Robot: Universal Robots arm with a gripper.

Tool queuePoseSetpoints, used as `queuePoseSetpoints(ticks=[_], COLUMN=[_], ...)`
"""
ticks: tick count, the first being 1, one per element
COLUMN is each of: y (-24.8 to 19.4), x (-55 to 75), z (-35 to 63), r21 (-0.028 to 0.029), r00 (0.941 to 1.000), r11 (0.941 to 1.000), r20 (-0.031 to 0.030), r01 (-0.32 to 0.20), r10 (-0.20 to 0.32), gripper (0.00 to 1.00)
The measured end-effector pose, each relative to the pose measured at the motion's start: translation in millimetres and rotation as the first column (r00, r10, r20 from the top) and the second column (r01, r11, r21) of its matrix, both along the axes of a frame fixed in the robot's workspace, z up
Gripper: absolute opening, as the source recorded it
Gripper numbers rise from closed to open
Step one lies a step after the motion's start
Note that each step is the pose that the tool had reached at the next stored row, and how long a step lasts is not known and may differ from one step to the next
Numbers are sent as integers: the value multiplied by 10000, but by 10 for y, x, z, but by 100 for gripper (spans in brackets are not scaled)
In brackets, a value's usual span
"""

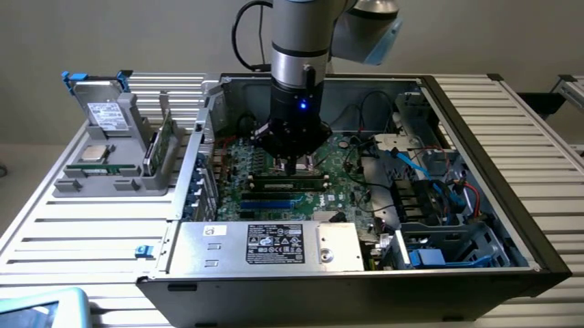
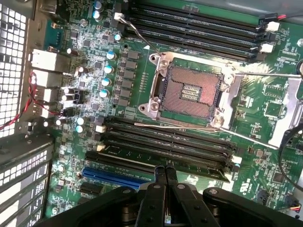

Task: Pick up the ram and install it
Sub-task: 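Press down the ram until it locks into place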

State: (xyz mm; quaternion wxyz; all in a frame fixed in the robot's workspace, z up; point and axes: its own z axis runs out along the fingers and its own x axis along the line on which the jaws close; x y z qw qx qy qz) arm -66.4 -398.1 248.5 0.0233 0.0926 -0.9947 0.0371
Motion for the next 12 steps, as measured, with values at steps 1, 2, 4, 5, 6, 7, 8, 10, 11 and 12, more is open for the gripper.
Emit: queuePoseSetpoints(ticks=[1,2,4,5,6,7,8,10,11,12], y=[0,0,0,0,0,1,1,1,1,1], x=[0,0,0,0,0,0,0,-1,0,0], z=[1,1,0,1,1,0,0,0,0,0], r21=[-11,-24,-39,-49,-59,-71,-93,-164,-202,-236], r00=[10000,9998,9993,9990,9985,9979,9973,9961,9954,9946], r11=[10000,9998,9994,9990,9986,9980,9975,9962,9955,9947], r20=[21,45,92,115,140,162,183,236,269,301], r01=[85,181,351,442,535,622,707,854,923,1001], r10=[-85,-181,-351,-442,-534,-621,-705,-850,-917,-994], gripper=[11,11,11,11,11,11,11,11,11,11])
